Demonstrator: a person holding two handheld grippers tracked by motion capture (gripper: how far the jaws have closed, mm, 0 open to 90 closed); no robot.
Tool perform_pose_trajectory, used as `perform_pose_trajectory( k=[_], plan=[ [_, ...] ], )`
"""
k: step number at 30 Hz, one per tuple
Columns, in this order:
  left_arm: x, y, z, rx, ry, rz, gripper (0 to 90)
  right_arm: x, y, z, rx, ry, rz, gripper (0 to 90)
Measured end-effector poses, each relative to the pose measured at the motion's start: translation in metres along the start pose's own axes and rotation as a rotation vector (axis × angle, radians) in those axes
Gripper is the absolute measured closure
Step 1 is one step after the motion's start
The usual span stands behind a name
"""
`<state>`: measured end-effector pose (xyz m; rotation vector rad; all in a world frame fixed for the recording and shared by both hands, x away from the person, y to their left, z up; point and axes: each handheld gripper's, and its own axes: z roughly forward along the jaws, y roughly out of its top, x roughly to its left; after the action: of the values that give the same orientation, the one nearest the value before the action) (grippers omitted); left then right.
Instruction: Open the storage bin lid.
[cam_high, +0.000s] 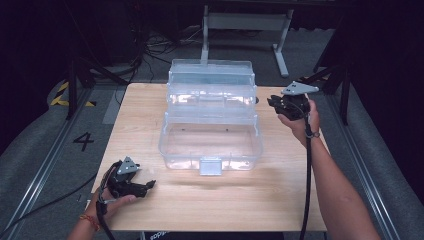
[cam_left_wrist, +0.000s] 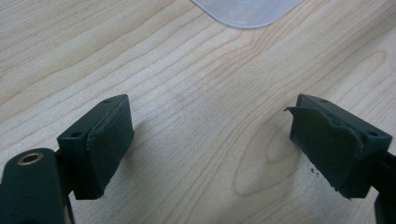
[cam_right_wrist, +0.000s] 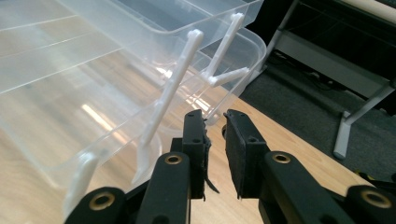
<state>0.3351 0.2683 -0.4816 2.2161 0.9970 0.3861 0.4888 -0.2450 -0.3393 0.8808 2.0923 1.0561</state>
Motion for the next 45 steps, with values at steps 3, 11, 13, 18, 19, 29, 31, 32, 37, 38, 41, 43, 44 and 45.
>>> perform_pose_trajectory(
  k=[3,11,13,18,19,29,31,32,37,38,41,43,44,45],
  plan=[
    [0.000,0.000,0.000,0.000,0.002,-0.001,13.8,0.002,-0.003,-0.007,-0.011,0.012,-0.003,77.5],
    [0.000,0.000,0.000,0.000,0.003,0.004,13.8,0.007,-0.021,-0.020,0.002,0.048,-0.011,73.6],
    [0.000,0.000,0.000,0.001,0.004,0.004,13.8,0.008,-0.023,-0.020,0.004,0.051,-0.011,73.3],
    [0.000,0.000,0.000,0.001,0.004,0.002,13.8,0.012,-0.037,-0.026,0.017,0.064,-0.019,69.1],
    [0.000,0.000,0.000,0.001,0.004,0.002,13.8,0.013,-0.041,-0.027,0.018,0.067,-0.020,67.8],
    [0.000,0.000,0.000,0.000,0.004,0.000,13.8,0.020,-0.073,-0.036,0.043,0.097,-0.007,58.4],
    [-0.001,0.000,0.000,-0.002,0.006,-0.006,13.8,0.021,-0.080,-0.038,0.055,0.094,-0.013,55.9],
    [-0.001,0.000,0.000,-0.001,0.007,-0.006,13.8,0.022,-0.084,-0.040,0.058,0.092,-0.007,54.0],
    [-0.001,0.000,0.000,-0.003,0.008,-0.009,13.8,0.024,-0.097,-0.046,0.079,0.086,0.000,46.5],
    [-0.001,0.000,0.000,-0.003,0.008,-0.008,13.8,0.024,-0.100,-0.049,0.083,0.083,0.001,45.0],
    [-0.001,0.000,0.000,-0.002,0.008,-0.009,13.7,0.025,-0.109,-0.053,0.111,0.087,-0.002,41.5],
    [-0.001,0.000,0.000,-0.003,0.008,-0.009,13.8,0.026,-0.114,-0.056,0.120,0.082,-0.008,40.4],
    [-0.001,0.000,0.000,-0.003,0.008,-0.009,13.8,0.026,-0.117,-0.058,0.127,0.082,-0.009,39.7],
    [-0.001,0.000,0.000,-0.003,0.008,-0.008,13.8,0.027,-0.119,-0.060,0.131,0.083,-0.010,39.2]
  ],
)
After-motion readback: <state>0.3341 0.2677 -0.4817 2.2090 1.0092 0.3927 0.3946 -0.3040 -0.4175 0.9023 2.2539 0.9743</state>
